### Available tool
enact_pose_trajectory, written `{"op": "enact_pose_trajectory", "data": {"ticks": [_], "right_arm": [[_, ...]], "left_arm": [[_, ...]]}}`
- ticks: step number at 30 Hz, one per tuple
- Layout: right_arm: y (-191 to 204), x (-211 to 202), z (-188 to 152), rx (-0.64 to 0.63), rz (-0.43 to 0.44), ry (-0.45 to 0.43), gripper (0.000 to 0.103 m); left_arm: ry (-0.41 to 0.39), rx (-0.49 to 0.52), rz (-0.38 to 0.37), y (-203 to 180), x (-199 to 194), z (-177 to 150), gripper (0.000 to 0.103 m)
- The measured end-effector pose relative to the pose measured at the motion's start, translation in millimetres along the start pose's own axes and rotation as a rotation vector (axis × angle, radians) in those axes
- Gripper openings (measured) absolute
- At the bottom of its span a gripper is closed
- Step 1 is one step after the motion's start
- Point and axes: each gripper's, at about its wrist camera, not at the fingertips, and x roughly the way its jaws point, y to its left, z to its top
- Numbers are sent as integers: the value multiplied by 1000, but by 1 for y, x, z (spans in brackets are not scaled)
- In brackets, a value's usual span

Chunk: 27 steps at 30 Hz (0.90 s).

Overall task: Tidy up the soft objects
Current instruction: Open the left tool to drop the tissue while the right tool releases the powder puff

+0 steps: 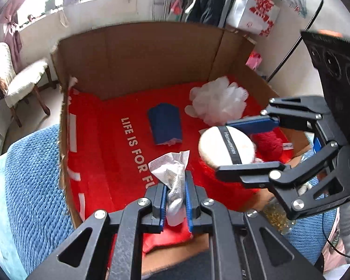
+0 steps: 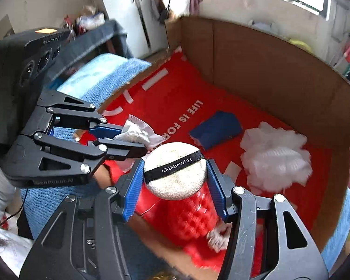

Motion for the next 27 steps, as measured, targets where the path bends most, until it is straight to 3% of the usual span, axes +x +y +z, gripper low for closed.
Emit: {"op": "enact_pose_trajectory", "data": {"ticks": [6, 14, 27], "right_arm": [[-8, 32, 21, -54, -18, 136, 51], [-5, 61, 29, -106, -40, 253, 51], [-9, 74, 22, -119, -86, 262, 52]], "left_arm": [[76, 0, 17, 11, 24, 15, 14], [131, 11, 54, 14, 51, 33, 14], [164, 10, 78, 2, 84, 48, 14]]}}
